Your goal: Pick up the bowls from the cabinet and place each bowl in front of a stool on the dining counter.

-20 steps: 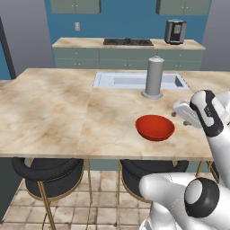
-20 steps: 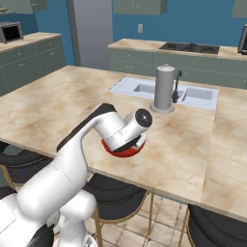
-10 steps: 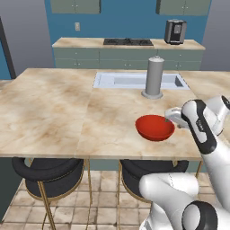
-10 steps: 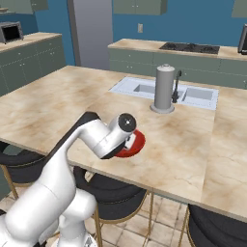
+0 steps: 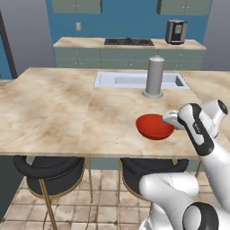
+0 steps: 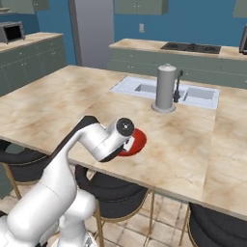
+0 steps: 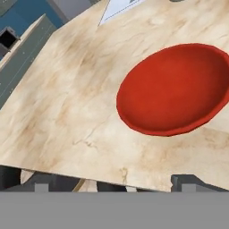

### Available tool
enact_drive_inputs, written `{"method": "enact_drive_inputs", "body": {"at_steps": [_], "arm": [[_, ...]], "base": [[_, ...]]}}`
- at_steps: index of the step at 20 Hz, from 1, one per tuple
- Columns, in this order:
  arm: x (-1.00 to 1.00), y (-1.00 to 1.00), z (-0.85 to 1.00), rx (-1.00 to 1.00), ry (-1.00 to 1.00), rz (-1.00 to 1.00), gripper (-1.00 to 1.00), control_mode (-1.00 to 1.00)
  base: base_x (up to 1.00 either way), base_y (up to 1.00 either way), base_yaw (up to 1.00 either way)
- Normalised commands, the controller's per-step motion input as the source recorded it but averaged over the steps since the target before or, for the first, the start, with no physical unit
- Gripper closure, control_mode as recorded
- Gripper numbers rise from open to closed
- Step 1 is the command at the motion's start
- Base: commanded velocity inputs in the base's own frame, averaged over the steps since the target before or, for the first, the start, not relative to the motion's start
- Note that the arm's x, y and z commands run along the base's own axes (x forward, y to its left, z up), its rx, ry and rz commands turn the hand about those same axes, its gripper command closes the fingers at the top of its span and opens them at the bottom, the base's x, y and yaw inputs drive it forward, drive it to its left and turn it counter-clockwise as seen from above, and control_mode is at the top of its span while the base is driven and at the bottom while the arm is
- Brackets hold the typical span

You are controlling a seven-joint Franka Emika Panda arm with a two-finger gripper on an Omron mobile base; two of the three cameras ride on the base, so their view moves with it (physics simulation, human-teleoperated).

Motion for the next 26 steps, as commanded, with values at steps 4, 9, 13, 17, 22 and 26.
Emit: {"method": "enact_drive_inputs", "body": {"at_steps": [4, 9, 13, 17, 22, 26], "arm": [[0.0, 0.0, 0.0, 0.0, 0.0, 0.0, -1.0, 1.0], [0.0, 0.0, 0.0, 0.0, 0.0, 0.0, -1.0, 1.0], [0.0, 0.0, 0.0, 0.0, 0.0, 0.0, -1.0, 1.0], [0.0, 0.0, 0.0, 0.0, 0.0, 0.0, -1.0, 1.0], [0.0, 0.0, 0.0, 0.0, 0.0, 0.0, -1.0, 1.0], [0.0, 0.0, 0.0, 0.0, 0.0, 0.0, -1.0, 1.0]], "base": [[-0.56, 0.4, 0.14], [-0.38, 0.69, 0.18], [-0.01, 0.97, 0.13], [0.16, 1.0, 0.08], [0.3, 1.0, 0.05], [0.36, 1.0, 0.04]]}}
